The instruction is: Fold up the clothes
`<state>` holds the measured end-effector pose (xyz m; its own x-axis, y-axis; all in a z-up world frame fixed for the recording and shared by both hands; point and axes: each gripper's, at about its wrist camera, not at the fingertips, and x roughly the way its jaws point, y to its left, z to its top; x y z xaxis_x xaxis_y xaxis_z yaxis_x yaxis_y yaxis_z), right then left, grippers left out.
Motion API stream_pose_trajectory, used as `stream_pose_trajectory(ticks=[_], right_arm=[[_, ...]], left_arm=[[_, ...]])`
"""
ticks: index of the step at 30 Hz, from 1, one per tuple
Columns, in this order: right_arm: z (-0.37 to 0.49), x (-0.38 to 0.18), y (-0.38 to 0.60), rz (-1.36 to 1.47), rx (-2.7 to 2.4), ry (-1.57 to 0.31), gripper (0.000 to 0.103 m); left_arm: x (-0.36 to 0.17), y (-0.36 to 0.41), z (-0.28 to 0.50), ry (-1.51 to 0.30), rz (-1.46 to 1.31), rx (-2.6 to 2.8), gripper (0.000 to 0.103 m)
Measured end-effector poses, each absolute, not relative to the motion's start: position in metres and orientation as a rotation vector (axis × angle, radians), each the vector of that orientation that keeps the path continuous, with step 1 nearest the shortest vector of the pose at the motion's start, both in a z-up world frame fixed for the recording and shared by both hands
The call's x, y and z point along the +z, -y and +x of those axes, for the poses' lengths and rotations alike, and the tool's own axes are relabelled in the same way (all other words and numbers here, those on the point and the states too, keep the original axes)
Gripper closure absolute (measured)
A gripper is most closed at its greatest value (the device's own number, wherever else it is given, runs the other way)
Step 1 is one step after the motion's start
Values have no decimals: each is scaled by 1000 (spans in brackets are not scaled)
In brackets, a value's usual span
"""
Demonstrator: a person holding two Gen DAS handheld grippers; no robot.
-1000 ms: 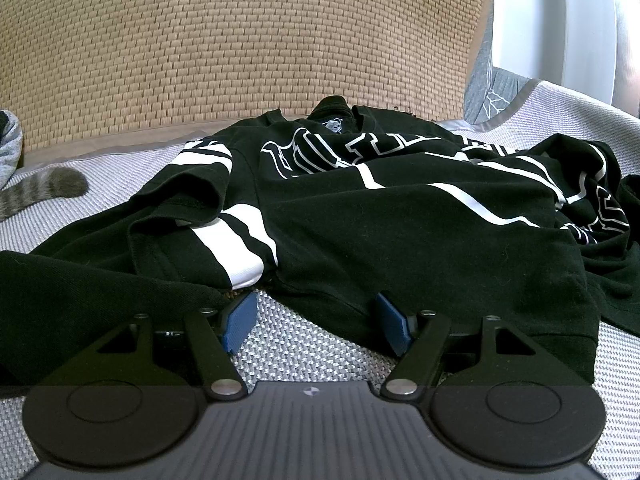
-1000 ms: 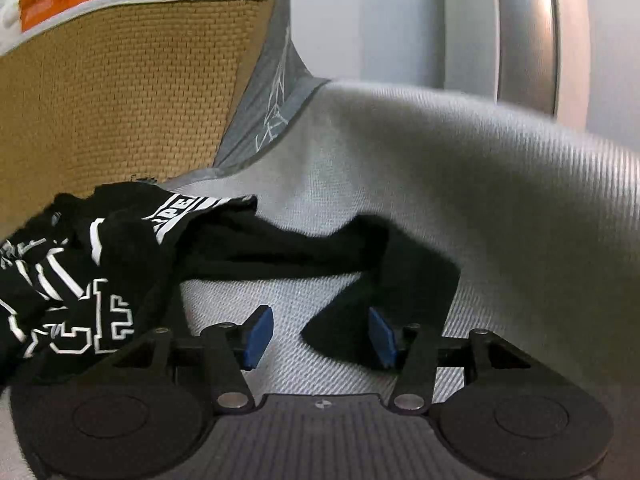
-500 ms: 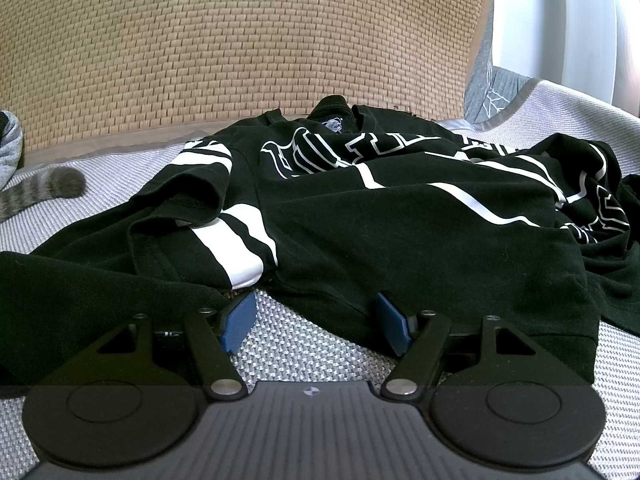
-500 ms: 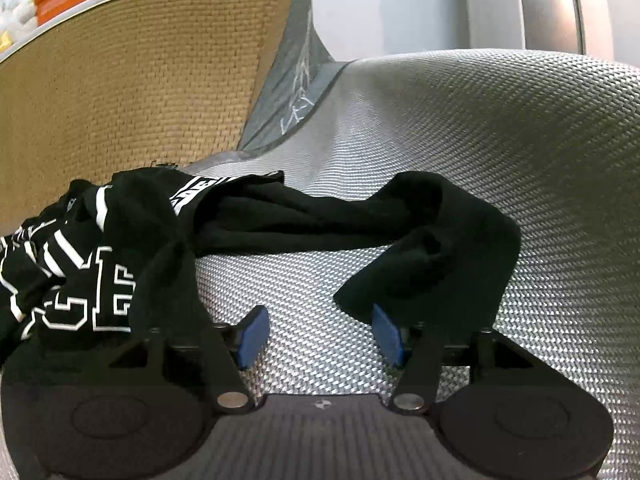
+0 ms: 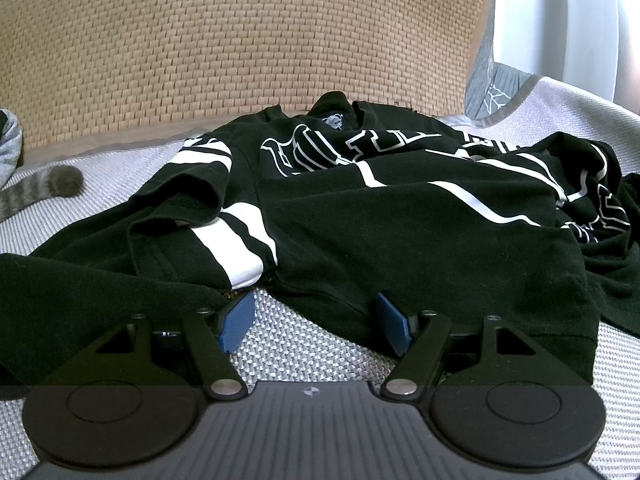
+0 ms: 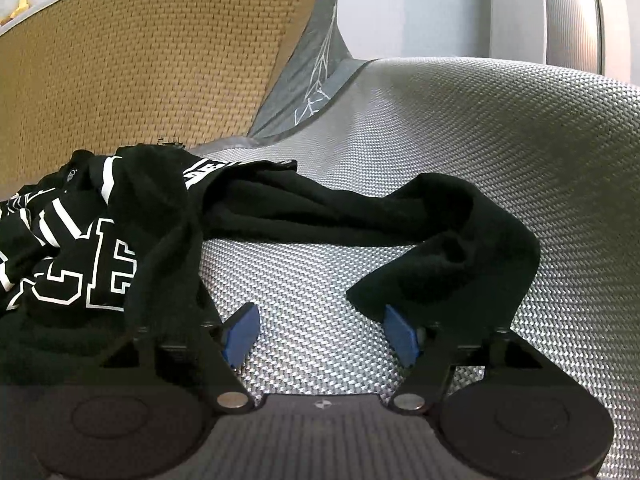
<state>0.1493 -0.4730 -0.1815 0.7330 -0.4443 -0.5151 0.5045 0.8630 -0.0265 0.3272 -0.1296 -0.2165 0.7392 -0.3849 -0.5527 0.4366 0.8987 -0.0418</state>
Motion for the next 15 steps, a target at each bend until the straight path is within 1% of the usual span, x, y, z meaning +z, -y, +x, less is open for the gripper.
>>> stream_pose_trajectory(ticks=[5,7,12,15], right_arm=[[155,-183,473,99,-526,-547,28],[156,-183,472,92,-528,-550,27],[157,-183,473,89,-526,-551,27],[157,-184,471,84,-528,-552,26]], left_arm=[[-214,132,328,-603,111,-440,30],[-213,135,328,-608,126,-426,26],[-208,147,318,-616,175,-380,26],[-202,162,301,-595,224,-474,25]])
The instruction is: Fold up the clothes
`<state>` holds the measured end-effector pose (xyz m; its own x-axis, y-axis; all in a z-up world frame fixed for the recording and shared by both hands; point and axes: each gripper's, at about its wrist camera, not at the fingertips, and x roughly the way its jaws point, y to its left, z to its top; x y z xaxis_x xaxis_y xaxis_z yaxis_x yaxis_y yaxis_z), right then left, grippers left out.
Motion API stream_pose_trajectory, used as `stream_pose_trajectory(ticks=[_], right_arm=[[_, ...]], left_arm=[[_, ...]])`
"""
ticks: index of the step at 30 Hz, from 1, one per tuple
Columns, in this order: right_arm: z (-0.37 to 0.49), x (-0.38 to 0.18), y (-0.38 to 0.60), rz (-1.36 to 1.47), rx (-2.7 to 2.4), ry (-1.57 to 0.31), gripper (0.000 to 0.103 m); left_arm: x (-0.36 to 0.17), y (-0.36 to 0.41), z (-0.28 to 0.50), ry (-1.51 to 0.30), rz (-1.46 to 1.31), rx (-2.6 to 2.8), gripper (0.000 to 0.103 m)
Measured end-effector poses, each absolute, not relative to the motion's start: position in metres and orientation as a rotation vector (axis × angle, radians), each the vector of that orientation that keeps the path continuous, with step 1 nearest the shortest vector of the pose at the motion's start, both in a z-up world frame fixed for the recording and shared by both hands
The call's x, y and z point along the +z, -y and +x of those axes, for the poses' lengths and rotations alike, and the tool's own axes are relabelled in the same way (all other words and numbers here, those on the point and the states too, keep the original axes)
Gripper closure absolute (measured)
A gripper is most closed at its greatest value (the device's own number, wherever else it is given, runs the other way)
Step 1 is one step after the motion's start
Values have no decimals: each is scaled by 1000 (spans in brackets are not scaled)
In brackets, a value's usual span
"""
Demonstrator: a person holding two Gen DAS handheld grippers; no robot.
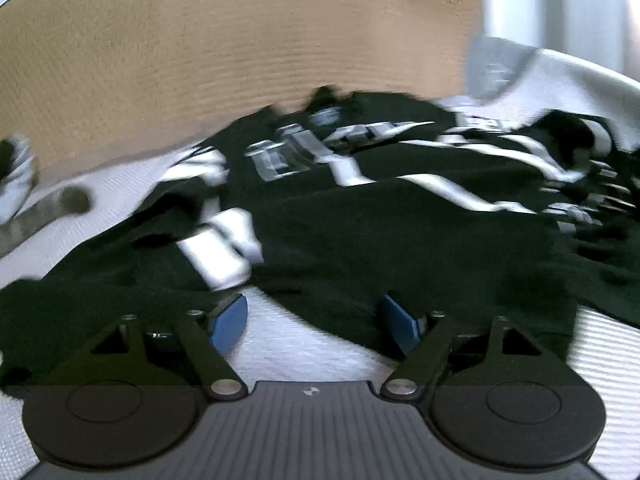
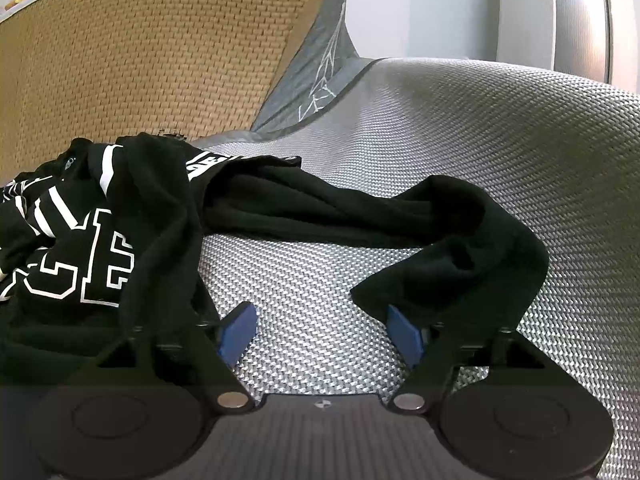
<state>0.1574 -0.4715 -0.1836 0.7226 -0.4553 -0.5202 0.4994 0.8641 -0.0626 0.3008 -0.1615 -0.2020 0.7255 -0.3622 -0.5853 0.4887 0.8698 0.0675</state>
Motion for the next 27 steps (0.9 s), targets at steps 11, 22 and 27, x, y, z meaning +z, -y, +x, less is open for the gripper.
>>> stream_pose_trajectory(ticks=[11,22,27], right_arm=[[157,-184,470,86,-522,-546,25],[157,-185,469,88,-514,-539,25],[155,-186,469,76,-497,-534,25]], left_arm=[[-178,202,261,-554,240,-724,16],[-199,223,250,-630,347,-686,9],[-198,225,255,-634,338,-645,18]])
